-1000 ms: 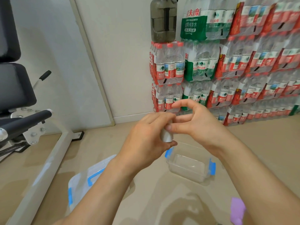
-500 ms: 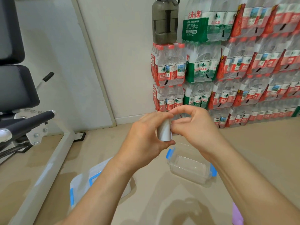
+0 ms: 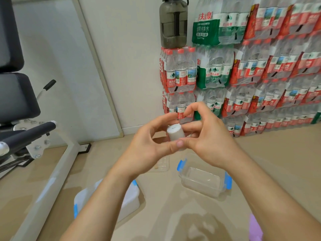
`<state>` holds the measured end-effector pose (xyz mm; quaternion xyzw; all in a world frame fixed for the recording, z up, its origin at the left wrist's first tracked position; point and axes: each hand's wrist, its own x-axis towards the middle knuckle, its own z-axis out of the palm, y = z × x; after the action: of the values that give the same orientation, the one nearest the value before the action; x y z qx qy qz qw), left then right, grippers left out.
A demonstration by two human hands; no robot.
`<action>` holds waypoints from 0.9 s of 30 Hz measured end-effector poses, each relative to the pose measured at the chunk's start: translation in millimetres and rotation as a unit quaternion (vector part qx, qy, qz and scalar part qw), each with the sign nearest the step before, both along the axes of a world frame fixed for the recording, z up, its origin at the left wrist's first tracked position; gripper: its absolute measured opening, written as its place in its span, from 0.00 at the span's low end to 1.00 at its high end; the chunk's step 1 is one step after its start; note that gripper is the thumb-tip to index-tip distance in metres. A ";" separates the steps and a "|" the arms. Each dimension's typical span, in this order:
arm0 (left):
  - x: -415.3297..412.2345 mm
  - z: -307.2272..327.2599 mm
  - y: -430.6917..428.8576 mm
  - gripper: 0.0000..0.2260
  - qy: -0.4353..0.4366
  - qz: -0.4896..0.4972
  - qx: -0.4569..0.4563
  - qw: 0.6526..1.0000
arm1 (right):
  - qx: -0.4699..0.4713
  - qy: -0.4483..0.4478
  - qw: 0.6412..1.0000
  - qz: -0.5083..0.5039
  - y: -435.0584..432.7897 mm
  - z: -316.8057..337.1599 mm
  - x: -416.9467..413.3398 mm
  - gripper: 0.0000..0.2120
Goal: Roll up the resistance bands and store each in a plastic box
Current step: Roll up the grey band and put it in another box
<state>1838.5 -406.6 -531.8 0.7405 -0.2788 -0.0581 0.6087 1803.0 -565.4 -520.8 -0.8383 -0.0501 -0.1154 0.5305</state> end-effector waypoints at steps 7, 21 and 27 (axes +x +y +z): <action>1.8 -1.6 -1.4 0.15 -0.042 0.016 -0.074 0.996 | 0.030 0.022 0.998 0.052 -6.3 -2.7 -1.1 0.23; -23.5 9.3 -47.7 0.15 0.028 0.057 -0.114 0.991 | 0.113 -0.001 0.993 0.024 -54.0 9.6 -17.2 0.12; -26.0 24.7 -62.3 0.16 -0.036 0.040 0.047 0.997 | 0.069 -0.034 0.996 0.034 -72.5 13.8 -26.2 0.11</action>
<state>1812.6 -468.9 -507.1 0.7808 -0.2671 -0.0200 0.5644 1776.8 -637.9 -507.1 -0.7931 -0.0889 -0.1286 0.5888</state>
